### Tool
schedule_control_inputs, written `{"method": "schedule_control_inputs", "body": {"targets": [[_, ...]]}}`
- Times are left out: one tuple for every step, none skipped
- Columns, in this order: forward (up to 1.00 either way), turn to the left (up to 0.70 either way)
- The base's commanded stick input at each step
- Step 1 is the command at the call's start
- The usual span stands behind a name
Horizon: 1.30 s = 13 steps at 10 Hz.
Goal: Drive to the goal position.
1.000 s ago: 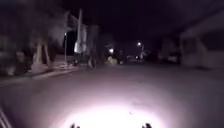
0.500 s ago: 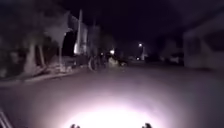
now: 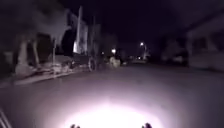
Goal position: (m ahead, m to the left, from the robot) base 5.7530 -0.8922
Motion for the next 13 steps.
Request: {"method": "schedule_control_inputs", "body": {"targets": [[0.85, -0.20], [0.85, -0.34], [0.85, -0.34], [0.85, -0.34], [0.85, -0.34], [0.85, -0.34], [0.85, -0.27], [0.85, -0.12], [0.85, 0.00], [0.85, 0.00], [0.85, 0.00], [0.85, 0.00], [0.85, 0.00]]}}
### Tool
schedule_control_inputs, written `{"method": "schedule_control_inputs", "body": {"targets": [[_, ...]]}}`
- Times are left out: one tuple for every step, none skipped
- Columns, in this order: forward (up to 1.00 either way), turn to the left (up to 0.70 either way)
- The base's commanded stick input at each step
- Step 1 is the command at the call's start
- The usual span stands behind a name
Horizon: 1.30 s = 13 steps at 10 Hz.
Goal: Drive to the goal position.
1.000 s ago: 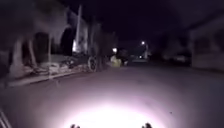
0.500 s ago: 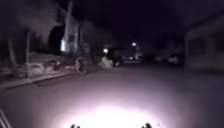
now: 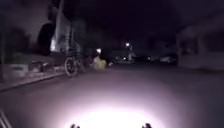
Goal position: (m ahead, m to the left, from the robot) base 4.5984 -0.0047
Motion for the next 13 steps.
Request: {"method": "schedule_control_inputs", "body": {"targets": [[0.85, 0.00], [0.85, 0.00], [0.85, 0.00], [0.85, 0.00], [0.85, 0.00], [0.85, 0.00], [0.85, 0.00], [0.85, 0.00], [0.85, 0.00], [0.85, 0.00], [0.85, 0.00], [0.85, 0.00], [0.85, 0.00]]}}
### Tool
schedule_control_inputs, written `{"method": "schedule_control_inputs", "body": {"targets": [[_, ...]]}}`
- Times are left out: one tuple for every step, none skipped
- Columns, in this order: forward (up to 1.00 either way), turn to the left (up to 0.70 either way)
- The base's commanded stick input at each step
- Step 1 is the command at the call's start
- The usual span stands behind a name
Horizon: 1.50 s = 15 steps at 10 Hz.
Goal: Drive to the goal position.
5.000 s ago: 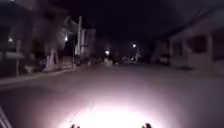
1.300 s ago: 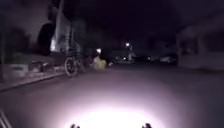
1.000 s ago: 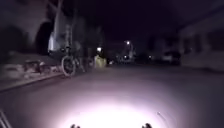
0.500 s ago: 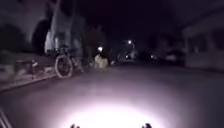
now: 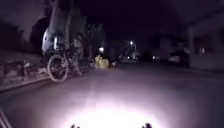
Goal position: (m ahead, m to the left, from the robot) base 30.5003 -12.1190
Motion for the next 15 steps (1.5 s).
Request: {"method": "schedule_control_inputs", "body": {"targets": [[0.85, 0.00], [0.85, 0.00], [0.85, 0.00], [0.85, 0.00], [0.85, 0.00], [0.85, 0.00], [0.85, 0.00], [0.85, 0.00], [0.85, 0.00], [0.85, 0.00], [0.85, 0.00], [0.85, 0.00], [0.85, 0.00], [0.85, 0.00], [0.85, -0.07]]}}
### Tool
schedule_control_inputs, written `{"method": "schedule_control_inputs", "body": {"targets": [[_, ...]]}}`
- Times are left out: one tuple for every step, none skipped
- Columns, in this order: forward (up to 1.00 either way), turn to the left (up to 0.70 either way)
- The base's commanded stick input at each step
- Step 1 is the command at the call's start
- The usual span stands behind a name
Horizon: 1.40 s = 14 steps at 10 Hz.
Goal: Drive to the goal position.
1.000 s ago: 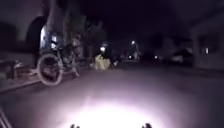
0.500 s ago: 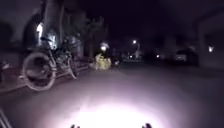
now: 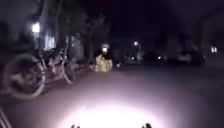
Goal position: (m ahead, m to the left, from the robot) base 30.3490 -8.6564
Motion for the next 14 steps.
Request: {"method": "schedule_control_inputs", "body": {"targets": [[0.85, -0.31], [0.85, -0.34], [0.85, -0.34], [0.85, -0.34], [0.85, -0.34], [0.85, -0.34], [0.85, -0.34], [0.85, -0.34], [0.85, -0.34], [0.85, -0.04], [0.85, 0.00], [0.85, 0.00], [0.85, 0.00], [0.85, 0.00]]}}
